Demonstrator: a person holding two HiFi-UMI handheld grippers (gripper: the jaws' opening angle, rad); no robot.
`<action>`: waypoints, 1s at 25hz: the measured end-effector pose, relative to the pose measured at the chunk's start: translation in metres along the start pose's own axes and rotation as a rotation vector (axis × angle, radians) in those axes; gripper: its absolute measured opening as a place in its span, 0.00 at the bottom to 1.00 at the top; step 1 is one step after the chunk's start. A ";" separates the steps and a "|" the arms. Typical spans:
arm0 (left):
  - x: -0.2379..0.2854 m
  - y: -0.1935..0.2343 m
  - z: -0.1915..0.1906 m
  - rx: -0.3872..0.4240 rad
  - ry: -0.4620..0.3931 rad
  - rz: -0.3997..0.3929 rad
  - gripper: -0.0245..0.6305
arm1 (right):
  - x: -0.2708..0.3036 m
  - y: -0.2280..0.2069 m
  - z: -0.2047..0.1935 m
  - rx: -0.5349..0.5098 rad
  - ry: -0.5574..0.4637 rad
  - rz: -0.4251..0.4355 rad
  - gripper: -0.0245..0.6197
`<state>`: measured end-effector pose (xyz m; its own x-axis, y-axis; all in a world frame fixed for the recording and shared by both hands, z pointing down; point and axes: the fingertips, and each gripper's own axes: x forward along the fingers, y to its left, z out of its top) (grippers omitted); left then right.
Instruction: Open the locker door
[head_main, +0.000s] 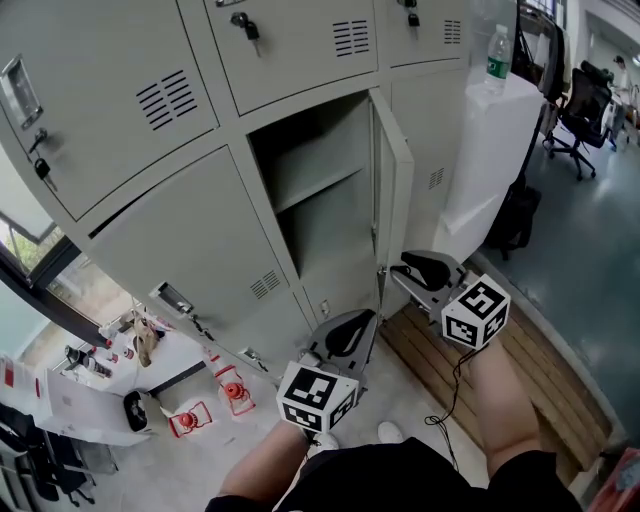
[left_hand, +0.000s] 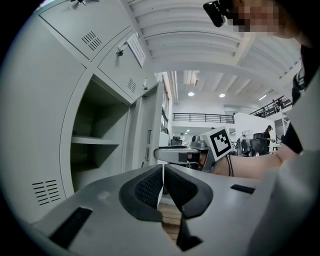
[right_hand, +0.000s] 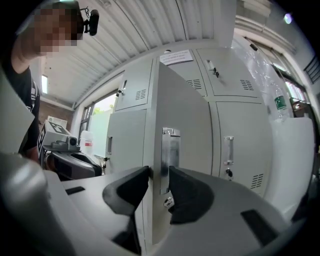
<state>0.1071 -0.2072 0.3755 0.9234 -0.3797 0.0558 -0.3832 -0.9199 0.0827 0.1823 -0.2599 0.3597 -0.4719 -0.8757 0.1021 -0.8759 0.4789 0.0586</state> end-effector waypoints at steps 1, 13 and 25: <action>0.001 -0.001 -0.001 0.000 0.002 -0.008 0.07 | -0.003 -0.002 0.000 0.003 -0.004 -0.024 0.32; 0.006 -0.002 -0.004 -0.011 0.008 -0.081 0.07 | -0.011 -0.014 -0.014 -0.009 0.047 -0.352 0.32; 0.019 -0.003 -0.001 -0.004 0.004 -0.068 0.07 | -0.042 -0.047 -0.020 0.030 0.066 -0.473 0.27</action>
<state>0.1255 -0.2113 0.3776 0.9473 -0.3157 0.0538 -0.3194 -0.9432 0.0908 0.2456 -0.2447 0.3725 -0.0142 -0.9909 0.1339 -0.9960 0.0258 0.0850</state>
